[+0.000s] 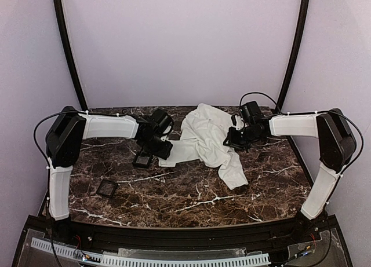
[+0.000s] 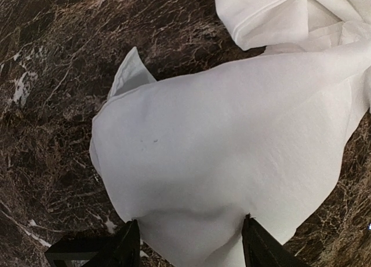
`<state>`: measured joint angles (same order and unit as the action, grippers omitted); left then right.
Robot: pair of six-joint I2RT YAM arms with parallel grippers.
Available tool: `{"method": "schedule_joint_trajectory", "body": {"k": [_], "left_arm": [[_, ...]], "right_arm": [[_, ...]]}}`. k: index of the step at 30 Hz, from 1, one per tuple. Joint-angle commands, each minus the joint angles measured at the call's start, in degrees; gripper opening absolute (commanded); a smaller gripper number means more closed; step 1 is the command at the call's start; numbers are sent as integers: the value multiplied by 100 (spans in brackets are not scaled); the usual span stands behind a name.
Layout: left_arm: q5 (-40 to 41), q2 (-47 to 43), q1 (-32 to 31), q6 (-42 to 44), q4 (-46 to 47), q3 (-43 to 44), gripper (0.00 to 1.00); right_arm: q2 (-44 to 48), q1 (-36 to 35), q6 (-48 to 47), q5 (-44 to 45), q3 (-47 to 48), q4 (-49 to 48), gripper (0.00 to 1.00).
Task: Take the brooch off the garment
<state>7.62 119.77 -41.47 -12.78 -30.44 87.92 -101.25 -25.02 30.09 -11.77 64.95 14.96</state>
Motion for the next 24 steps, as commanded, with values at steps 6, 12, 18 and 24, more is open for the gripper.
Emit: {"method": "schedule_joint_trajectory", "body": {"k": [6,12,18,24], "left_arm": [[273,252,-19,-201,-415,280,55],[205,303,-16,-215,-404,304,35],[393,291,-1,-307,-401,404,3],[615,207,142,-206,-393,1183,1]], "right_arm": [[20,-64,59,243,-34,-123,13],[87,-65,92,290,-33,-177,0],[386,-63,109,500,-56,-345,0],[867,-68,-11,642,151,-477,0]]}}
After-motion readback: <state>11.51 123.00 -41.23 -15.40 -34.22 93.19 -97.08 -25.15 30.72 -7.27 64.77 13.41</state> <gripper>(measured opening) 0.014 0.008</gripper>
